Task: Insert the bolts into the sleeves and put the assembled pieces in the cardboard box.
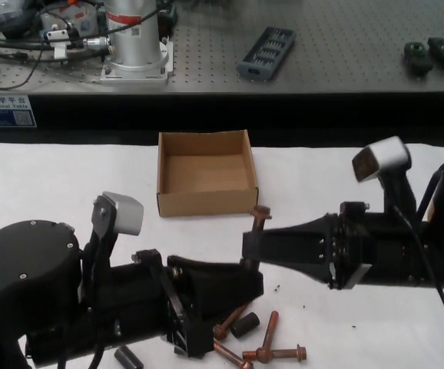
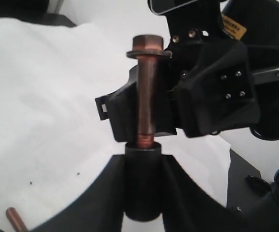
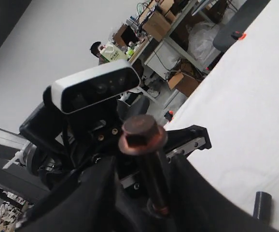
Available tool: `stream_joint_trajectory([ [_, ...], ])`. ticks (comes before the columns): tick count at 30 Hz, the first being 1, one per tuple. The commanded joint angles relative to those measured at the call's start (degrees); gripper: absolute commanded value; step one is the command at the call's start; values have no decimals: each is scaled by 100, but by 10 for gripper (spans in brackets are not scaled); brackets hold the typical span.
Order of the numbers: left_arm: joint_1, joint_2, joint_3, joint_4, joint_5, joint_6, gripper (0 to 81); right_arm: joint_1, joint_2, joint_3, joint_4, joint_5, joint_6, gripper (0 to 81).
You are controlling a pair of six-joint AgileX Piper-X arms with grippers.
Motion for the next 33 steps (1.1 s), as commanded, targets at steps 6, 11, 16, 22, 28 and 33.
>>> stream_joint_trajectory([
  [6, 65, -69, -185, -793, -1280, -1, 5, 97, -552, 67, 218, -230, 154, 290],
  [11, 65, -69, -314, -1170, -1896, -307, 5, 97, -836, 67, 385, -142, 261, 290],
  [16, 65, -69, -679, -1224, -2031, -311, 5, 97, -937, 67, 708, -4, 260, 290],
  [22, 122, -69, -1105, -92, -1860, 205, 6, -47, -967, 67, 900, 129, 788, 277],
  [28, 661, 66, -1491, 1408, -1330, 601, 6, -163, -1462, 67, 900, -59, 746, 142],
  [33, 1102, 583, -1880, 1803, -971, 821, 6, -322, -1876, 67, 966, -9, 772, 131],
])
